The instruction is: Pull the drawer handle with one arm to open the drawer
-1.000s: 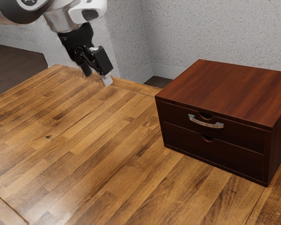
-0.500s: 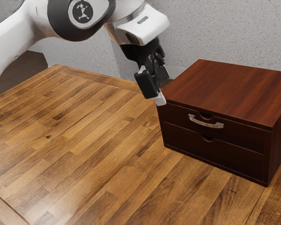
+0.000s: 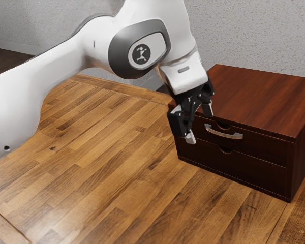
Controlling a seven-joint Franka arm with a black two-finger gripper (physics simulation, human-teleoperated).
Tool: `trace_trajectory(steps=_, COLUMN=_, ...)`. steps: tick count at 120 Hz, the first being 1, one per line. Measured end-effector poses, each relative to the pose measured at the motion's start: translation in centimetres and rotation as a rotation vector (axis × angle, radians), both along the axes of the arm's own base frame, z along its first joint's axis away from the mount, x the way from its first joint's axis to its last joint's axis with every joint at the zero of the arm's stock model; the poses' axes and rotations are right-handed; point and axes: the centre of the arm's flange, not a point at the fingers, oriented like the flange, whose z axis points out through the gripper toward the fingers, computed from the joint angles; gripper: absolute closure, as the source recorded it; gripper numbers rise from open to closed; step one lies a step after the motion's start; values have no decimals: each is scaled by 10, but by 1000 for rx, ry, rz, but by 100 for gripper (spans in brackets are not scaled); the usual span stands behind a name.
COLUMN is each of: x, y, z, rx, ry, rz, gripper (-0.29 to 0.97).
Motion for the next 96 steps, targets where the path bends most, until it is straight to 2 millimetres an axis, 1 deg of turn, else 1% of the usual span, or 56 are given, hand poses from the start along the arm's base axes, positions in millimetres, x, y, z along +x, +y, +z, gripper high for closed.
trace_trajectory(steps=12, x=0, y=-3, z=-10, rx=19, ry=5, rz=-47, gripper=0)
trace_trajectory(steps=18, x=1, y=-8, z=-19, rx=27, ry=10, rz=-71, gripper=0)
trace_trajectory(steps=27, x=4, y=-13, z=-26, rx=33, ry=0, rz=-102, gripper=0)
trace_trajectory(steps=39, x=6, y=-21, z=-30, rx=49, ry=-33, rz=-141, gripper=0)
trace_trajectory(steps=53, x=10, y=-23, z=-32, rx=58, ry=-69, rz=-170, gripper=0)
trace_trajectory(steps=69, x=13, y=-23, z=-34, rx=57, ry=-97, rz=-188, gripper=0)
trace_trajectory(steps=77, x=14, y=-23, z=-39, rx=61, ry=-98, rz=-193, gripper=0)
trace_trajectory(steps=83, x=13, y=-23, z=-44, rx=66, ry=-97, rz=-197, gripper=0)
trace_trajectory(steps=96, x=9, y=-21, z=-47, rx=82, ry=-114, rz=-199, gripper=0)
